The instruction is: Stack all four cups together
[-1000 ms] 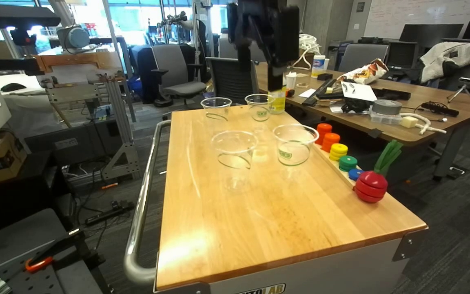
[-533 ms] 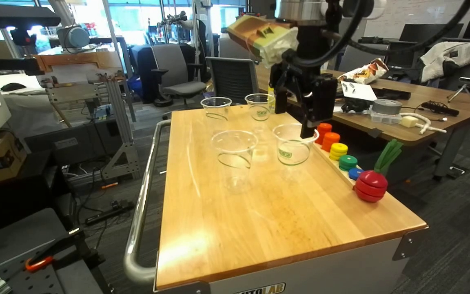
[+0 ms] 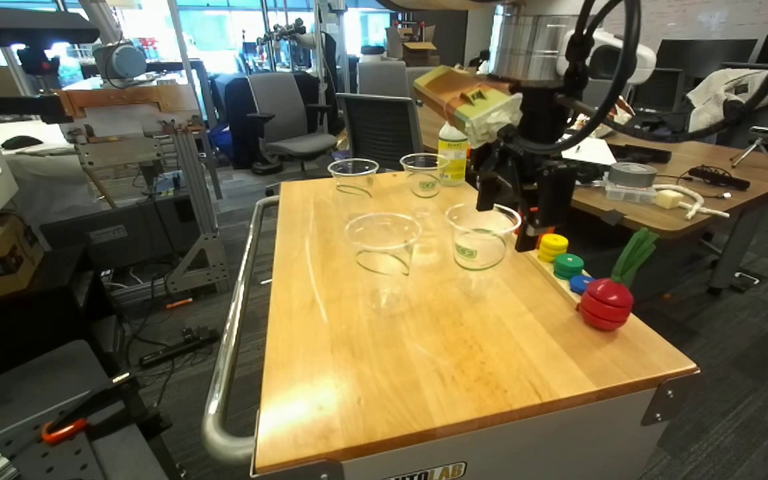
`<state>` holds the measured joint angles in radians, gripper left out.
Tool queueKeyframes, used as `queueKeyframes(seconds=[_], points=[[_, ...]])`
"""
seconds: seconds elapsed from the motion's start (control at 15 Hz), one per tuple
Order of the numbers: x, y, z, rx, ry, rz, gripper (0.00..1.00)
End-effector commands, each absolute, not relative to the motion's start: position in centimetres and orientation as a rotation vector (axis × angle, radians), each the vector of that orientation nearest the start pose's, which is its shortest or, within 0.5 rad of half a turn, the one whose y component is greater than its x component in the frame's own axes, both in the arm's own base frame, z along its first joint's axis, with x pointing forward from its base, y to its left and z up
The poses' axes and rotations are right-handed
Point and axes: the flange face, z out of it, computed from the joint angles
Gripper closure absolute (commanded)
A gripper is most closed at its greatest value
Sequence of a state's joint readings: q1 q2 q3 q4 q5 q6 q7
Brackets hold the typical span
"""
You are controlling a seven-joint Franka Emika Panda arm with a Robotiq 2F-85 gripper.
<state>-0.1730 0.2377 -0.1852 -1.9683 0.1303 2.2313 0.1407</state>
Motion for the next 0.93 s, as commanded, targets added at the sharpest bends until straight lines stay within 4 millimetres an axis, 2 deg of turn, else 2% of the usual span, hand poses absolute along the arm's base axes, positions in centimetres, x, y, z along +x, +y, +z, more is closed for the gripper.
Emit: queueKeyframes(seconds=[0.0,0.07,0.6,0.67,0.87], points=[[57.57,-20.57,35.37,-2.945,0.873,0.011,0.27],[57.59,-20.59,35.19,-2.944,0.880,0.022,0.29],[57.30,-20.49,35.35,-2.898,0.995,0.112,0.94],[57.25,-20.44,35.26,-2.894,1.009,0.114,0.99],[57.47,-20.42,35.29,-2.870,1.060,0.075,0.99]])
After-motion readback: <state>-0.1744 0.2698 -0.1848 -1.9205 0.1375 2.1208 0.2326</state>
